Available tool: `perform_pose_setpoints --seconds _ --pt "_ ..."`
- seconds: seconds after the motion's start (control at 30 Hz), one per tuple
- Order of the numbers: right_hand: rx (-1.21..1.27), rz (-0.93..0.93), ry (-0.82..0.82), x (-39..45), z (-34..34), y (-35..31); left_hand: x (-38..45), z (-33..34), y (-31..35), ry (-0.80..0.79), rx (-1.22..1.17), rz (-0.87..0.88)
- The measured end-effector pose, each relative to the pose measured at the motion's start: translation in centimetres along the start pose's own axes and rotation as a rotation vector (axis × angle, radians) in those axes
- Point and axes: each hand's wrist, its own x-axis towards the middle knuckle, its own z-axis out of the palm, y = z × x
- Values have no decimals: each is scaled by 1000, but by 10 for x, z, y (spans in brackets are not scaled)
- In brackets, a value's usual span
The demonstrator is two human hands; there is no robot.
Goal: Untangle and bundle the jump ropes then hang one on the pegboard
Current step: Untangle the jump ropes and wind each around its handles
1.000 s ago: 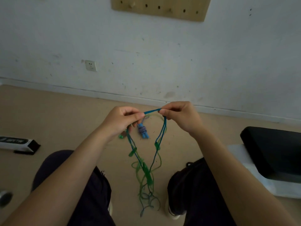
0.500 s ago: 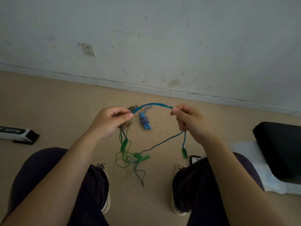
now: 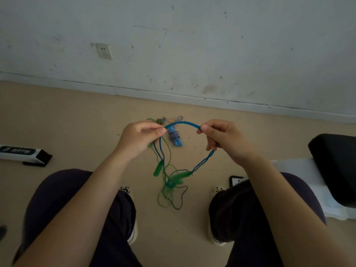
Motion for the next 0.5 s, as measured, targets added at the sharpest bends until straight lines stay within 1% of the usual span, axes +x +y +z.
perform_pose_setpoints --seconds 0.07,0.2,0.27,0.33,0.43,0.5 --pt "16 11 25 2 0 0 0 -1 -1 3 47 -8" --pt "-21 -7 128 4 1 2 3 -1 -7 51 342 32" --pt "-72 -24 177 6 2 3 4 -2 -10 66 423 52" --pt "-95 -20 200 6 2 3 3 -3 -10 67 419 66" --pt "-87 -10 201 5 3 2 2 -5 -8 57 343 70" --pt "-102 -11 184 5 6 2 0 -4 -5 -25 152 39"
